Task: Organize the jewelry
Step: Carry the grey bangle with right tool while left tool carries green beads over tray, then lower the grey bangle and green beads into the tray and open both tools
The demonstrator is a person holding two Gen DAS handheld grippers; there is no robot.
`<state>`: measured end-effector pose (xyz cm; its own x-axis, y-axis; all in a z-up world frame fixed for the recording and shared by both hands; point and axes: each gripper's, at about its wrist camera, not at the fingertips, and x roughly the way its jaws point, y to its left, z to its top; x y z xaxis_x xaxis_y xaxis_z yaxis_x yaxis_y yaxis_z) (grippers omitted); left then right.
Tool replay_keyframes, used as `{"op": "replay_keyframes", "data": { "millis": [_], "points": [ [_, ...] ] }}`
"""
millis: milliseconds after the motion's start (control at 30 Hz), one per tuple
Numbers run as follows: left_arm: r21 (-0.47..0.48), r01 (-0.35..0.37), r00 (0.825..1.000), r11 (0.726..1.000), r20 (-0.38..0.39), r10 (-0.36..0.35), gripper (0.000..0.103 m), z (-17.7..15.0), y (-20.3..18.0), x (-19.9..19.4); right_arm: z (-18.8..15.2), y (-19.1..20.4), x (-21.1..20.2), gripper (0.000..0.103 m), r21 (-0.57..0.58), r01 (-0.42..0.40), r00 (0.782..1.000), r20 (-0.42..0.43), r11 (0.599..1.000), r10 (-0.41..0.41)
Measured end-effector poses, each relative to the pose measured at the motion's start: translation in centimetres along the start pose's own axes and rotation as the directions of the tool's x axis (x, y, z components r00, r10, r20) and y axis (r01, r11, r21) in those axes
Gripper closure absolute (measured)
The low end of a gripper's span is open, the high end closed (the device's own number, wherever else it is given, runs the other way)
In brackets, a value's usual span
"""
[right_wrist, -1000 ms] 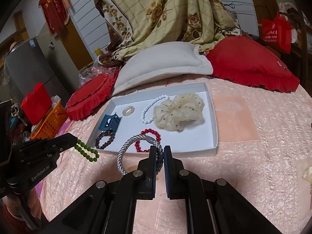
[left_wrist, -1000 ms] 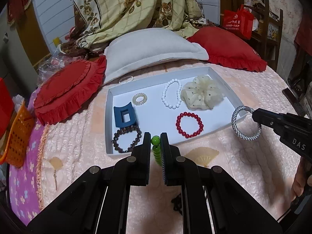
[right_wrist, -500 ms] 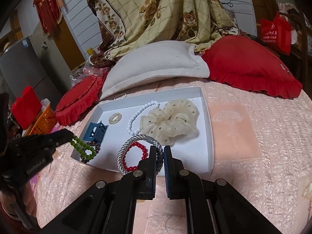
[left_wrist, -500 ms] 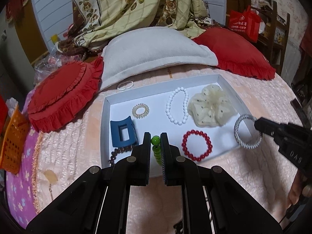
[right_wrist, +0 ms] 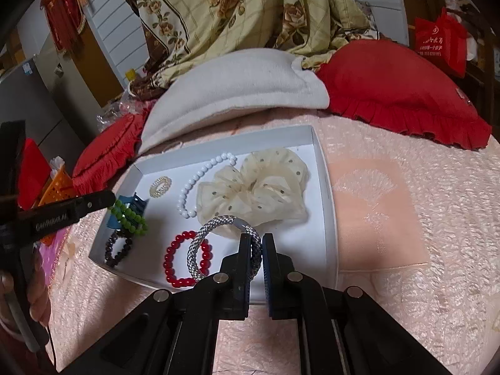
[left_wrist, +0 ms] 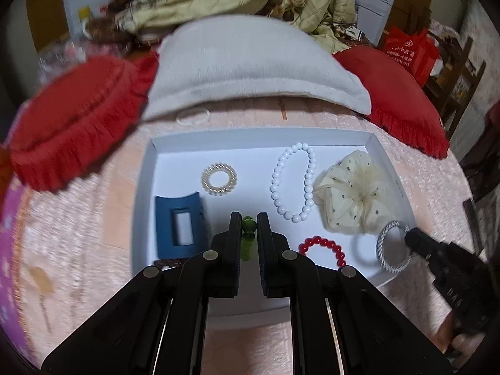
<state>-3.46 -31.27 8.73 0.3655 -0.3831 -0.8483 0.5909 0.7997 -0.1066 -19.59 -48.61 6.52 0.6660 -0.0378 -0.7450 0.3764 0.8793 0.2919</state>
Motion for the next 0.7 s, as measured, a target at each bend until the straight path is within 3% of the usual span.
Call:
{"op": "replay_keyframes", "data": {
  "millis": [500, 700],
  "points": [
    [-0.107, 0.053, 0.997, 0.993, -0.055, -0.059, 0.094, -0.3, 1.1, 3.3, -0.1, -0.6, 3.1, 0.096, 0.004, 0.029, 0.997, -0.069, 1.000, -0.028],
    [-0.056, 0.020, 0.999, 0.998, -0.024, -0.021, 0.093, -1.0, 0.6, 2.0, -0.1, -0.9, 3.7, 0.096, 0.025, 0.024, 0.995, -0.093, 0.999, -0.021]
  ]
}}
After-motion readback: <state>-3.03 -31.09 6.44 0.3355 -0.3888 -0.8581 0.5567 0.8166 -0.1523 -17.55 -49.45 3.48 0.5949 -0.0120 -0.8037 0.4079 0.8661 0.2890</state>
